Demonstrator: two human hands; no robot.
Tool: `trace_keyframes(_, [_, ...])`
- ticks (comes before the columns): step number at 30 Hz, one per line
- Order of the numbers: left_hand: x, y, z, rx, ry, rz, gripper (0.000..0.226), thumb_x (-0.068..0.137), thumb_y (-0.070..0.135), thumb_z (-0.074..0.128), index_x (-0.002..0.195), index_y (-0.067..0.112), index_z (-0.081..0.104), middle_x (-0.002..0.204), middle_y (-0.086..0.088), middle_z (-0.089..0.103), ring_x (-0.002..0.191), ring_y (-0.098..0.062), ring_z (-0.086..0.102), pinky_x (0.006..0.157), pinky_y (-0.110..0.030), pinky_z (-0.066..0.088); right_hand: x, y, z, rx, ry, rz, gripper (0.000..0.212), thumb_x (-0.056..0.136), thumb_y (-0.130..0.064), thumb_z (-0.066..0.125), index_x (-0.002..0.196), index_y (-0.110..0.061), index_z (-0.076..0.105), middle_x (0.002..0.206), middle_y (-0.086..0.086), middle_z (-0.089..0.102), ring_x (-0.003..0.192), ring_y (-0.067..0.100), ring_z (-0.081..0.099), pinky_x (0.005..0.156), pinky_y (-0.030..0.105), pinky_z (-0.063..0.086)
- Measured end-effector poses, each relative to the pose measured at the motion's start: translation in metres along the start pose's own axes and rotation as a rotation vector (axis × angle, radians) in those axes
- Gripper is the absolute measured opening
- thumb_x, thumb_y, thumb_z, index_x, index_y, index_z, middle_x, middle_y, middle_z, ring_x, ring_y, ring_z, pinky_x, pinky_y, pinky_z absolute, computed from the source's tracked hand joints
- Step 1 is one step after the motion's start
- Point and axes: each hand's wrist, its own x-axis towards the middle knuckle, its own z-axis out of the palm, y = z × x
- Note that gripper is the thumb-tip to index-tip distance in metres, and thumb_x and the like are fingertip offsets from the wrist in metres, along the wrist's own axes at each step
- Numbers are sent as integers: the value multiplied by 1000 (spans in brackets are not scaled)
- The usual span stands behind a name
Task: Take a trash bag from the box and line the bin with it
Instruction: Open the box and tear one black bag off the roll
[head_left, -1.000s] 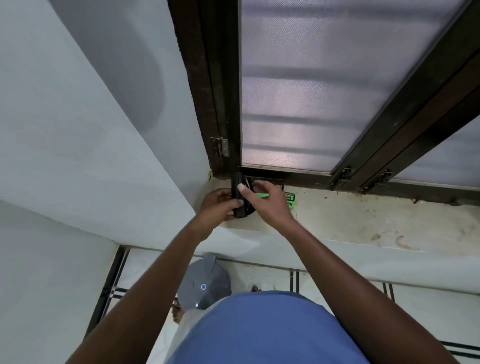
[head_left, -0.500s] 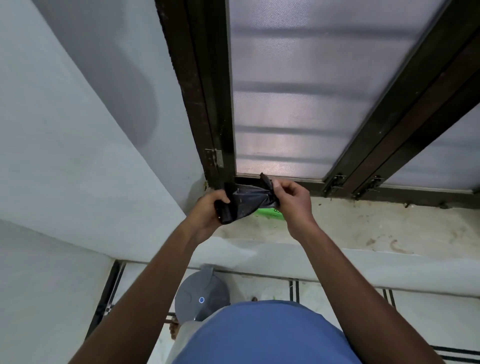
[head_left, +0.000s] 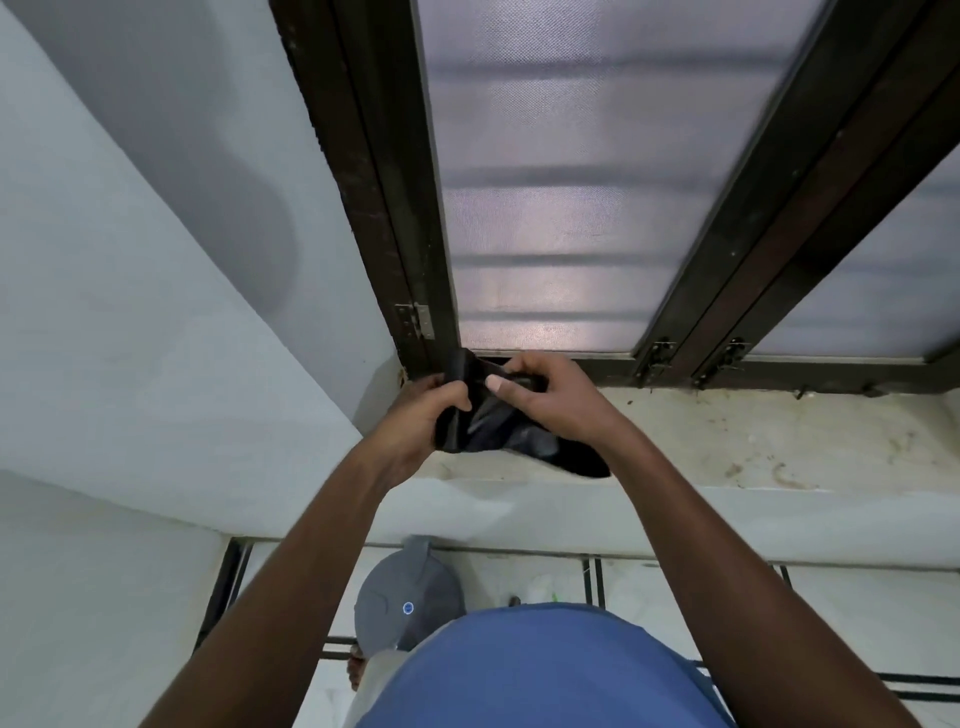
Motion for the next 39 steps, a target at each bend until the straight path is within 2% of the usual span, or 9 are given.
trace_keyframes(7, [-16, -6, -13, 36, -59, -26, 51, 92, 25, 84, 140, 17, 70, 130, -7, 79, 121, -28, 76, 111, -47, 56, -9, -7, -19, -32, 58, 80, 56, 70, -75, 93, 77, -24, 71, 70, -10, 74, 68, 9, 72, 65, 36, 57])
trace_keyframes(11, [-15, -10, -23, -22, -10, -16, 48, 95, 21, 83, 141, 19, 69, 133, -5, 78, 126, -27, 73, 115, -50, 53, -3, -7, -32, -669, 154, 154, 66, 75, -91, 73, 93, -28, 75, 95, -4, 73, 104, 25, 71, 108, 52, 46])
trace_keyframes(15, [-19, -5, -9, 120, -3, 63, 43, 93, 20, 84, 134, 26, 73, 126, -2, 80, 118, -25, 77, 104, -47, 61, 0, -22, -21, -794, 109, 15, 73, 99, -74, 59, 149, -20, 59, 149, 3, 66, 153, 30, 50, 129, 64, -18])
trace_keyframes(18, [-22, 1, 5, 110, 5, 78, 42, 91, 16, 86, 130, 18, 72, 120, -5, 82, 114, -26, 78, 88, -39, 63, -1, -44, -12, -379, -112, -43, 62, 105, -71, 53, 149, -28, 62, 146, -7, 69, 145, 21, 59, 138, 55, 9])
trace_keyframes(20, [-23, 5, 6, 75, 21, 67, 42, 90, 15, 86, 130, 13, 72, 120, -10, 81, 115, -30, 78, 91, -47, 64, 1, -45, -11, -277, -173, -31, 47, 103, -68, 59, 125, -30, 75, 120, -9, 77, 119, 19, 72, 115, 48, 52])
trace_keyframes(22, [-23, 6, 0, 37, 0, 55, 37, 95, 15, 80, 131, 13, 74, 126, -14, 79, 117, -33, 76, 100, -54, 60, 3, -37, -14, -257, -155, -17, 46, 98, -71, 64, 101, -27, 76, 96, -5, 78, 96, 19, 75, 94, 47, 62])
trace_keyframes(27, [-27, 9, -10, -49, -21, 20, 42, 98, 19, 57, 136, 7, 69, 119, -12, 75, 110, -28, 69, 90, -43, 61, 0, -27, -24, -287, -105, -8, 48, 87, -73, 78, 83, -26, 70, 76, -6, 70, 71, 14, 66, 66, 31, 50])
trace_keyframes(31, [-29, 12, -11, -105, -27, -10, 39, 103, 26, 64, 139, 11, 70, 133, -11, 77, 124, -32, 72, 111, -52, 56, -3, -25, -31, -335, -67, 32, 55, 75, -83, 82, 86, -29, 74, 81, -7, 74, 76, 13, 71, 67, 34, 54])
trace_keyframes(39, [-29, 15, -6, 59, 26, 46, 35, 102, 29, 75, 135, 22, 73, 128, -3, 79, 123, -27, 74, 99, -44, 62, -8, -41, -32, -839, 84, -67, 53, 107, -49, 62, 150, -18, 62, 145, 6, 67, 141, 30, 56, 127, 47, 29])
